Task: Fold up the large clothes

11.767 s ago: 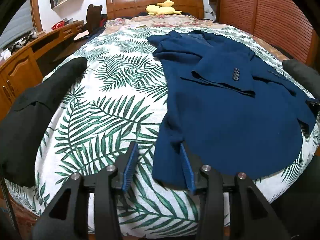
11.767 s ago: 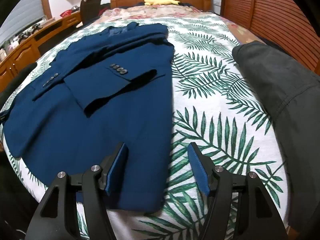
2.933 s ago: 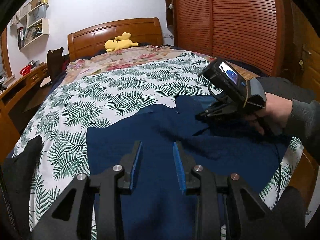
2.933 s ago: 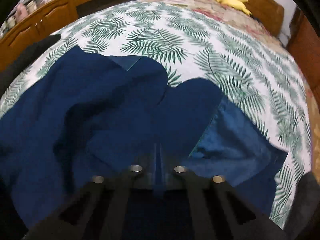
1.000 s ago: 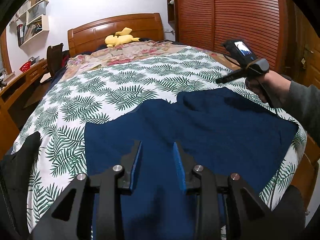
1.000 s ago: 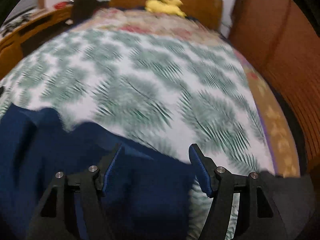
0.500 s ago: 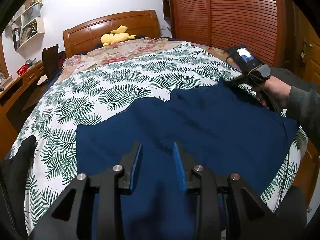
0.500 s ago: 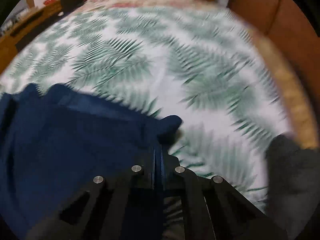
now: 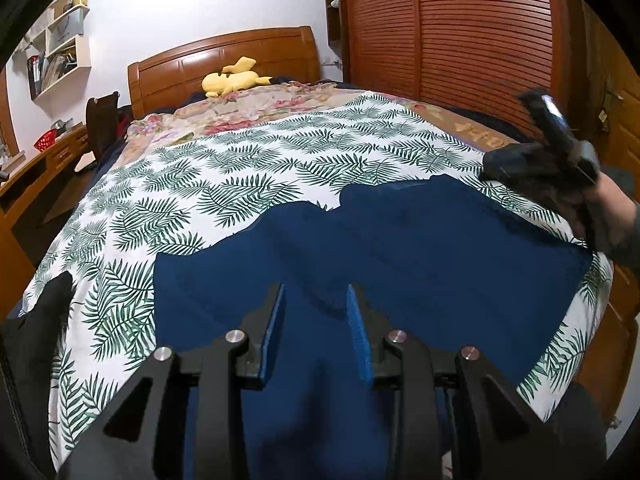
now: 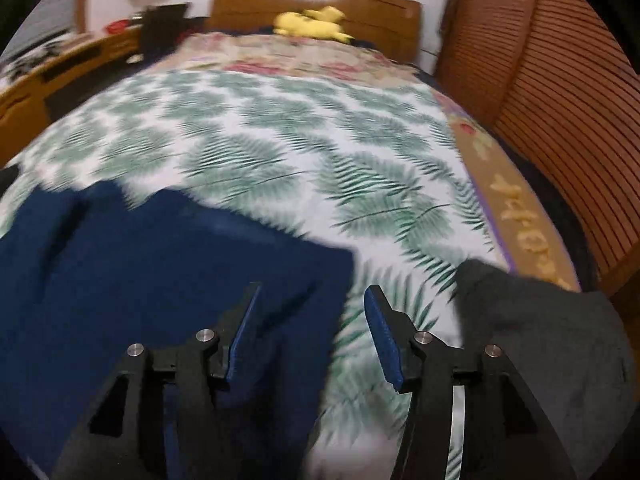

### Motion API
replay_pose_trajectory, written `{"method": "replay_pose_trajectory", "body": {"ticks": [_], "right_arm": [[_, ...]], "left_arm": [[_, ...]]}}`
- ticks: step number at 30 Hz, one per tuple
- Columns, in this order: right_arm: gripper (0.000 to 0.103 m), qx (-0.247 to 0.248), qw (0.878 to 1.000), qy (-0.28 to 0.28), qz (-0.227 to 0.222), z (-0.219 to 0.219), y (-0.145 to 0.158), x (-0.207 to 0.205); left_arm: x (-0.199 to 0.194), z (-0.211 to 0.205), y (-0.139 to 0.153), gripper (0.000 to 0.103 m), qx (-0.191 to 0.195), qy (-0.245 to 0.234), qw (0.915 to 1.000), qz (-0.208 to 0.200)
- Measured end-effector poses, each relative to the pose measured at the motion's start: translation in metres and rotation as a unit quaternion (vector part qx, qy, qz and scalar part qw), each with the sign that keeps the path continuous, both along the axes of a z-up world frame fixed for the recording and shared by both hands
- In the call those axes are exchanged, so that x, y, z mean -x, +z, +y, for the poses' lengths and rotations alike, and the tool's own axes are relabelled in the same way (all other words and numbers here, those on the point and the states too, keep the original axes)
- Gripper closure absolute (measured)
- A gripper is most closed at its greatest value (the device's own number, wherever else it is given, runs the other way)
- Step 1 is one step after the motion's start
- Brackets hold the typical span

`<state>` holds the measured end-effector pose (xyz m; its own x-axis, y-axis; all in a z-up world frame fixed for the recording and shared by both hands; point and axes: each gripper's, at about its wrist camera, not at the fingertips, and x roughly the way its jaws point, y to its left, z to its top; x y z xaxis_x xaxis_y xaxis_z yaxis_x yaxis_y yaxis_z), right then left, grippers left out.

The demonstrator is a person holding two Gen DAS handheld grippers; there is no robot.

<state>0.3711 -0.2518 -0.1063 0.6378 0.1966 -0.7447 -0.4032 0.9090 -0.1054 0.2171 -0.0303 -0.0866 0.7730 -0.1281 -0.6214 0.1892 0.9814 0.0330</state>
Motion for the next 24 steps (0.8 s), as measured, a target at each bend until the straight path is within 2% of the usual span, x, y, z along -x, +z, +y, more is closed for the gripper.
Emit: {"method": "replay_pose_trajectory", "body": {"ticks": [4, 9, 13, 18, 24], "right_arm": [[0.050, -0.025, 0.998, 0.056, 0.007, 0.009, -0.003, 0.065], [0.050, -0.055, 0.994, 0.087, 0.024, 0.012, -0.007, 0.109], [0.050, -0.070, 0.992, 0.099, 0.035, 0.015, -0.014, 0.130], [0.050, -0.067, 0.991, 0.110, 0.030, 0.027, -0.018, 0.144], [0.050, -0.087, 0.987, 0.131, 0.025, 0.058, -0.017, 0.151]], "left_arm": [[0.016, 0.001, -0.001, 0.073, 0.008, 0.001, 1.0000, 0.000], [0.043, -0.001, -0.011, 0.073, 0.008, 0.003, 0.9998, 0.016], [0.069, 0.005, -0.018, 0.072, -0.006, 0.023, 0.9994, 0.024], [0.091, 0.032, -0.035, 0.072, -0.001, 0.060, 0.9968, 0.052], [0.097, 0.062, -0.053, 0.071, 0.001, 0.089, 0.9934, 0.072]]}}
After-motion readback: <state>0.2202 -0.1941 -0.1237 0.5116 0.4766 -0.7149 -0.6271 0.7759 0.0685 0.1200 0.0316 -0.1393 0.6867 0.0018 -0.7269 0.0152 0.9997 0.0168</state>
